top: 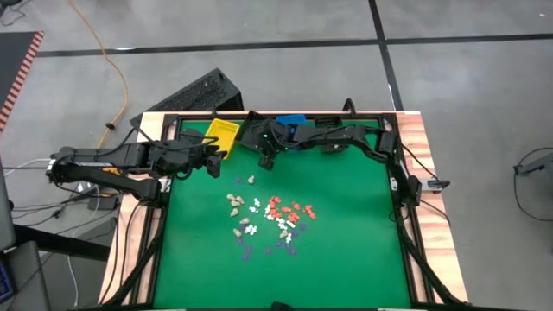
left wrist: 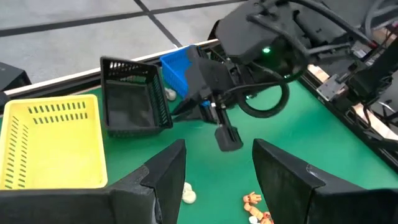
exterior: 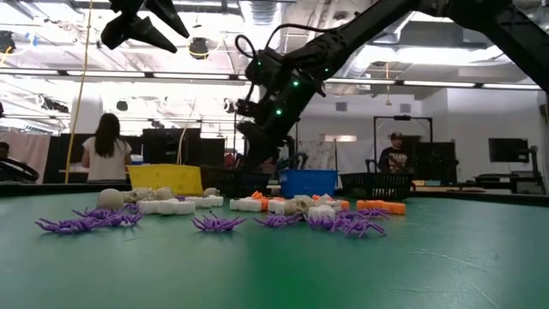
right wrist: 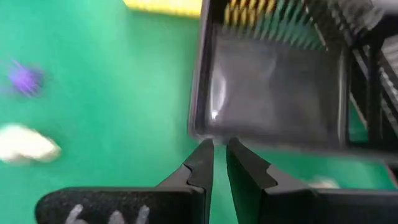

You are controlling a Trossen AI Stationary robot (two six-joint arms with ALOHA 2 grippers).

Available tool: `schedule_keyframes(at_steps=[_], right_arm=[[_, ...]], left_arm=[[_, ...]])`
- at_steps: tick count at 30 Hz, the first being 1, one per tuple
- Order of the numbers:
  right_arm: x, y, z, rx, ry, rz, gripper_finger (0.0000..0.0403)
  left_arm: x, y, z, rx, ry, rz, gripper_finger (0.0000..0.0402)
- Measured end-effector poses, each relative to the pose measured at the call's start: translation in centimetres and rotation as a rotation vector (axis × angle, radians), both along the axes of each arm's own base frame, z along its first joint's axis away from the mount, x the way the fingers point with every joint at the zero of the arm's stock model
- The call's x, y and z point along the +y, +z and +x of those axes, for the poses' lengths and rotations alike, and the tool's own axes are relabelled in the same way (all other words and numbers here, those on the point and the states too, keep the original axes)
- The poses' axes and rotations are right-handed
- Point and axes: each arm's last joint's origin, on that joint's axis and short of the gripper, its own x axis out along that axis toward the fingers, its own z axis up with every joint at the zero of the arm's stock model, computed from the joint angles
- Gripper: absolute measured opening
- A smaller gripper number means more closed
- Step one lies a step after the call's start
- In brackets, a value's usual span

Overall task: Sort Halloween decoration
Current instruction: Put the white skull toy into the right black basket

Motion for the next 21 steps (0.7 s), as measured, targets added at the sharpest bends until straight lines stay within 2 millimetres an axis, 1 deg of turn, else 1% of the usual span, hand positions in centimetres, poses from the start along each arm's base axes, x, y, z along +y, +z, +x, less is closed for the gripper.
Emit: schedule_keyframes(at_steps=[5,7,12,16,19,21], right_arm=[[-1.9,0.2,-1.7,0.092,-0.048,-0.015,0.0072],[-2.8,0.4,-1.9,0.079,-0.059,-0.026,0.0072],[-4.2,0.3,-2.6,0.105,-0.087,-0.054,0.0072],[-5.5,0.3,-3.2,0.122,-0.145,-0.085,0.0072],[-6.1,0.1,-3.8,0.153,-0.203,-0.093,0.0072],[-6.3,0.1,-4.0,0.167,-0.212,-0.086,0.0072]], left_arm=[[0.0,0.0,0.0,0.006,-0.005,0.009,0.0176],[0.0,0.0,0.0,0.007,-0.006,0.01,0.0176],[0.0,0.0,0.0,0.008,-0.006,0.011,0.0176],[0.0,0.0,0.0,0.008,-0.006,0.011,0.0176],[0.0,0.0,0.0,0.006,-0.004,0.008,0.0176],[0.0,0.0,0.0,0.006,-0.004,0.009,0.0176]])
